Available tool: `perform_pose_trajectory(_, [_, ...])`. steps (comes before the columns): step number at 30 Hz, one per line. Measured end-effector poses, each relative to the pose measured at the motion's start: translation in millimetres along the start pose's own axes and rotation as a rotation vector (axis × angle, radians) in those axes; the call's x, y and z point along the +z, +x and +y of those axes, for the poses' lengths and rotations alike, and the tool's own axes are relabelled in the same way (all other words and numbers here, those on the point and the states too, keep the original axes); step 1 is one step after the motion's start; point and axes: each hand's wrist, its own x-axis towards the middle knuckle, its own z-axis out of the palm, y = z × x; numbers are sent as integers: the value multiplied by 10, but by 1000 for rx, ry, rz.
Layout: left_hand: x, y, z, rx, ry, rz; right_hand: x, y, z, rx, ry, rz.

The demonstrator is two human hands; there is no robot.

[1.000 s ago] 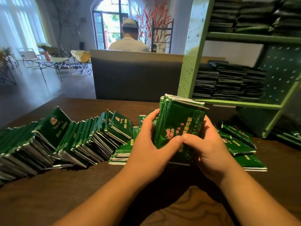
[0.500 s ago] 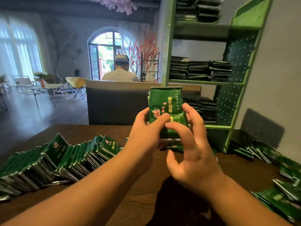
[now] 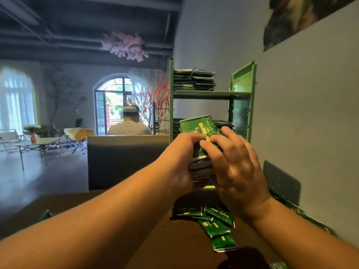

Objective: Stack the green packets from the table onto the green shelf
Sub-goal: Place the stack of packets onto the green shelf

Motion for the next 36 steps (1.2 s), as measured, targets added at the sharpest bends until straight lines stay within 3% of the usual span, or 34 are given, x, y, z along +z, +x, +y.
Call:
perform_pose_trajectory(8, [294,122,448,-16,127,-4,-105,510,428,-66,-70,-37])
perform_pose_trajectory(16, [372,389,818,157,281,7,-132,1029,875,-46,-89,14])
perform_pose_trajectory(22, [93,795,847,283,451,82,-75,1370,1377,194,-140,16])
perform_pose_trajectory(29, [-255,1128,920,266,530,117,277,1724,1830,423,-205,-165])
perform_pose_trajectory(36, [-452,1143,1044,274,571,117,766,2019,2067,535,-204,-281])
